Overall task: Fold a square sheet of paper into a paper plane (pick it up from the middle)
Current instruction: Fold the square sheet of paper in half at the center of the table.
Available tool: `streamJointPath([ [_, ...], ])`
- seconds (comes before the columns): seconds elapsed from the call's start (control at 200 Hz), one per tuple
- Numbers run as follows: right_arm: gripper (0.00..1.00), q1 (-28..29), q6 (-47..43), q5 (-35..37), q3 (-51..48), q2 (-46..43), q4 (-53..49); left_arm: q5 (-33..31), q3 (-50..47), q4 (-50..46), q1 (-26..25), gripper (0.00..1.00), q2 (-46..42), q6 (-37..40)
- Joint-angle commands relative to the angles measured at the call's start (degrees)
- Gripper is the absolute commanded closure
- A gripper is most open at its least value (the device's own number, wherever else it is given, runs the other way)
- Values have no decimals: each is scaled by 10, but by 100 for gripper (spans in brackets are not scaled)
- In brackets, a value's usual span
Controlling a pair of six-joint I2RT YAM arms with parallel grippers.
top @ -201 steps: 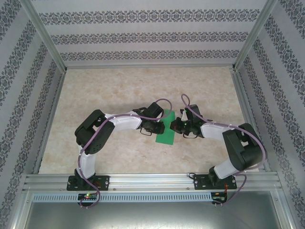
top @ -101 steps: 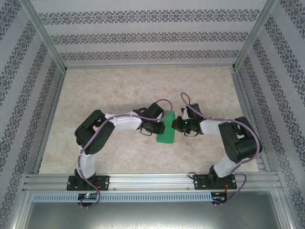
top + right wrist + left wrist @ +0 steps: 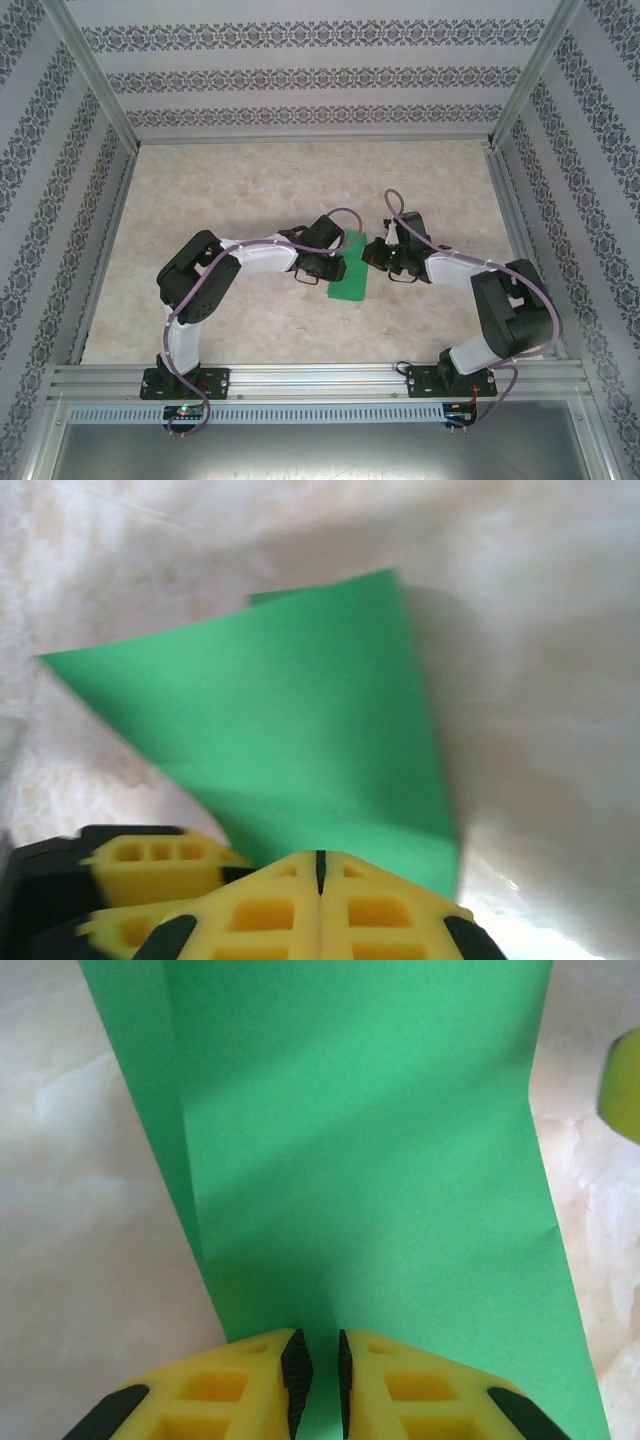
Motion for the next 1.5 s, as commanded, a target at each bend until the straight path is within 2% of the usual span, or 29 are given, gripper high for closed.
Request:
streamJointPath([
  [0.0, 99, 9, 8, -1, 21, 6, 10, -56, -37, -111, -1, 76, 52, 19],
  [0.29, 99, 4, 2, -12, 58, 100, 37, -59, -45, -115, -1, 76, 44, 18],
  [0.659, 100, -31, -15, 41, 44, 150, 53, -61, -69, -108, -1, 77, 39, 11],
  [0.944, 100, -69, -10, 66, 25, 153, 83, -61, -78, -110, -1, 77, 37, 13],
  [1.264, 100, -79, -23, 73, 55, 131, 50, -60, -69, -118, -1, 77, 44, 18],
  [1.374, 100, -77, -36, 70, 63, 106, 29, -58, -66, -119, -1, 77, 46, 20],
  [1.494, 100, -72, -32, 32, 66, 81, 25, -54, -63, -118, -1, 77, 50, 22],
])
